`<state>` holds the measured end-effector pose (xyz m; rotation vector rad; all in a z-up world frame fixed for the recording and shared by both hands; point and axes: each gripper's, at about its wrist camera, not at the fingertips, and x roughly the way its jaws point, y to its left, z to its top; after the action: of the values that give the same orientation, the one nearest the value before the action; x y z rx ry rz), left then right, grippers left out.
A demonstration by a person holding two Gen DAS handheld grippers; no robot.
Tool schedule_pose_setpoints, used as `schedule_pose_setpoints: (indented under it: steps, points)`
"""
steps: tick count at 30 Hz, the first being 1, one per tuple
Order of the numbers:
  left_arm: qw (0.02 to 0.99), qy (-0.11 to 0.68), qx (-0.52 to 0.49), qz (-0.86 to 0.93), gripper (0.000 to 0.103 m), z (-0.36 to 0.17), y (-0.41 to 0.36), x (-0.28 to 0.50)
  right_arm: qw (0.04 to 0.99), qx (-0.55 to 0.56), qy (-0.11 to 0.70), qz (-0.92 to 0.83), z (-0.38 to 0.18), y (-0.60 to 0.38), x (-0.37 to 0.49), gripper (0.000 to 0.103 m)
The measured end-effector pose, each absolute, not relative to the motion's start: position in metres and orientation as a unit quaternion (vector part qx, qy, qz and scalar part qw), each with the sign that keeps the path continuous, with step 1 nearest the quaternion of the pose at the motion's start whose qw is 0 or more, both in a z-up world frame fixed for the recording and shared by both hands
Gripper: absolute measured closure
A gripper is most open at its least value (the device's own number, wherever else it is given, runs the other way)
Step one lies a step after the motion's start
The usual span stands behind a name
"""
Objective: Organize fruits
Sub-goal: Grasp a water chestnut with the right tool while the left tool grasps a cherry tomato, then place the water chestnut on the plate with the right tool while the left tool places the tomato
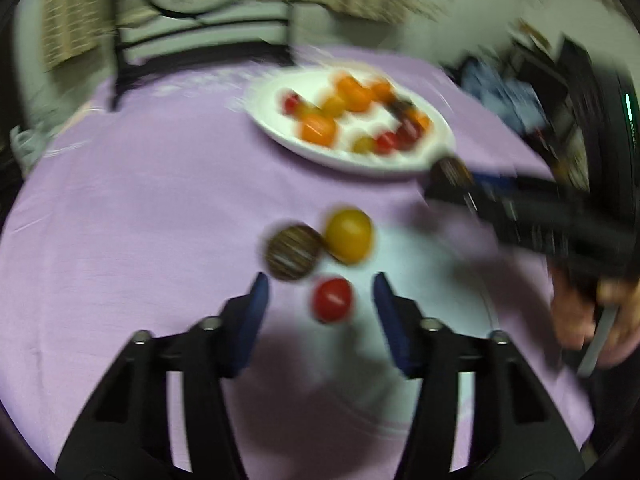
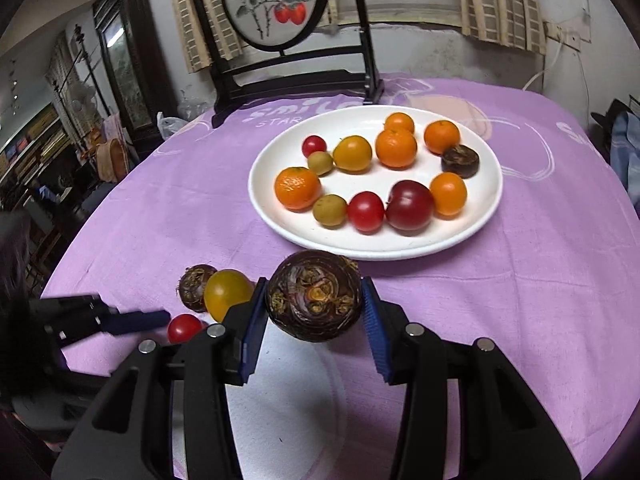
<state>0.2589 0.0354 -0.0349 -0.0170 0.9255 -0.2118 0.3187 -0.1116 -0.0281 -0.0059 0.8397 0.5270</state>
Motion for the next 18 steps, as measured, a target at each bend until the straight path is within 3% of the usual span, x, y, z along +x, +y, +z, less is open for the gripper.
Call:
schedule_pose_setpoints:
  steps: [2, 13, 18]
  points:
    - [0.882, 0.458, 0.008, -0.106, 0.063, -0.044, 0.027, 0.260, 0.879, 0.001, 0.405, 0.250, -0.029, -0.114, 0.319, 0.058]
    - [0.882, 0.464, 0.001, -0.085, 0.066, -0.057, 0.031, 0.269, 0.880, -0.008, 0.404, 0.250, -0.028, -0.111, 0.318, 0.058]
    - [0.884, 0.459, 0.014, -0.091, 0.074, -0.058, 0.025, 0.268, 0.882, -0.014, 0.399, 0.250, -0.026, -0.109, 0.315, 0.058]
